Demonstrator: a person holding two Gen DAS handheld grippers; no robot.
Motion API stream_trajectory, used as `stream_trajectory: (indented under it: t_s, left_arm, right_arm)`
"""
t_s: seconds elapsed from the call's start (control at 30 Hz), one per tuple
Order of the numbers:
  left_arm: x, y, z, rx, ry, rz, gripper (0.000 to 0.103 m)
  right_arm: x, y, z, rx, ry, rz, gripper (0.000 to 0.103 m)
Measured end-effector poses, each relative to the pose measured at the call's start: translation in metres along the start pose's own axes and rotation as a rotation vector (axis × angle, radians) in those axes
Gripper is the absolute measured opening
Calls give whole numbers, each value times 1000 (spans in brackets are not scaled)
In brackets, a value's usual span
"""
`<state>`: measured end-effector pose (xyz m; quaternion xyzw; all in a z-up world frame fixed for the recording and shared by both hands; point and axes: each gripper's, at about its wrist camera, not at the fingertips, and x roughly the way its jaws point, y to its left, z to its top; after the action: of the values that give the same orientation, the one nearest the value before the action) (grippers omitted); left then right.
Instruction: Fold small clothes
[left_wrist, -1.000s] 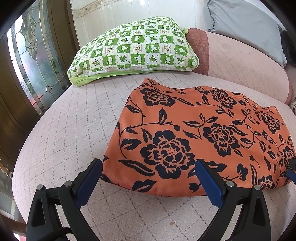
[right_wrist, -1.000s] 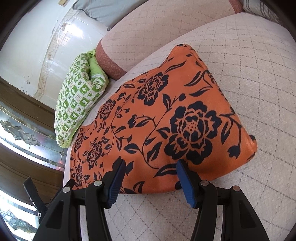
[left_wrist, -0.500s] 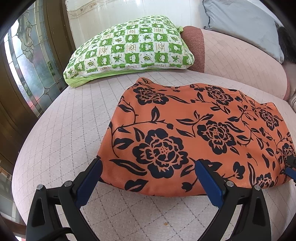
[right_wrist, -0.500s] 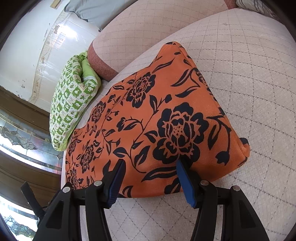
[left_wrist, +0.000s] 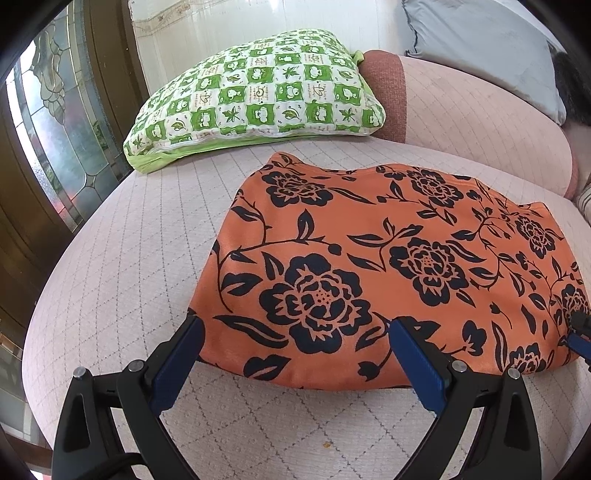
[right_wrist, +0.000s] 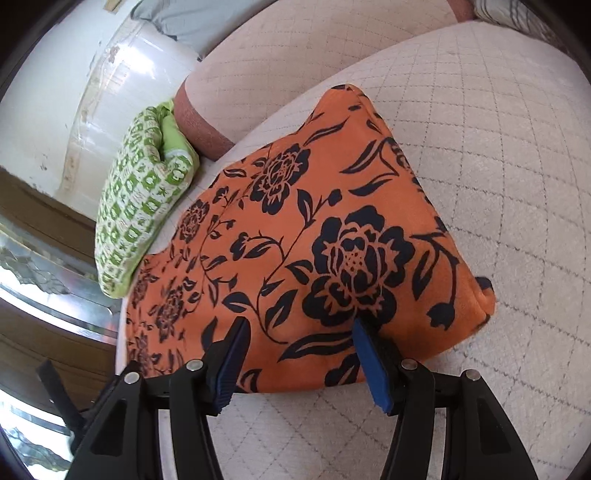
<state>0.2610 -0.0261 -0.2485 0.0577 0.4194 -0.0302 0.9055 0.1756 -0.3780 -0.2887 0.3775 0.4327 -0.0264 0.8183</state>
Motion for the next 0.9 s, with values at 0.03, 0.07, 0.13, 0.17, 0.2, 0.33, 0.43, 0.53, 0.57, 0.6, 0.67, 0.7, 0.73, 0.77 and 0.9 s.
stream_trajectory:
  t_s: [0.03, 0.07, 0.13, 0.17, 0.2, 0.33, 0.43, 0.53, 0.57, 0.6, 0.67, 0.7, 0.73, 0.77, 0.9]
  left_arm:
    - [-1, 0, 0, 2, 0, -2, 100]
    - [-2, -1, -1, 4, -1, -3, 100]
    - [-5, -1, -3, 7, -7, -5, 100]
    - [-7, -2, -5, 11, -10, -4, 100]
    - [-8, -2, -5, 13, -11, -2, 100]
    - [-12, -2, -10, 9, -10, 0, 100]
    - [-15, -1, -13, 8, -11, -2, 100]
    - [-18, -1, -17, 9, -6, -10, 100]
    - [-19, -1, -18, 6, -1, -17, 100]
    - [-19, 0, -20, 0, 10, -37, 100]
    - [-19, 2, -23, -21, 37, -76, 100]
    - [-18, 3, -24, -32, 47, -90, 100]
    - [-17, 3, -26, -49, 59, -97, 100]
    - [-16, 4, -27, -58, 70, -108, 100]
    - [-14, 2, -31, -60, 82, -101, 100]
  right_arm:
    - [-2, -1, -1, 10, 3, 15, 62]
    - [-4, -2, -1, 11, 3, 19, 62]
    - [-9, -2, -2, 8, -3, 21, 62]
    - [-13, -2, -4, 6, -7, 22, 62]
    - [-15, -2, -5, 7, -9, 22, 62]
    - [-24, -5, -9, 23, -18, 29, 62]
    - [-29, -6, -13, 34, -20, 41, 63]
    - [-30, -8, -16, 43, -15, 54, 65]
    - [-31, -9, -17, 49, -9, 69, 65]
    - [-31, -10, -18, 56, -5, 83, 65]
    - [-31, -13, -20, 72, 3, 104, 67]
    - [-31, -14, -21, 81, 7, 115, 67]
    - [-31, -15, -22, 91, 13, 126, 68]
    - [-31, -17, -23, 98, 16, 132, 68]
    - [-28, -21, -26, 132, 38, 157, 69]
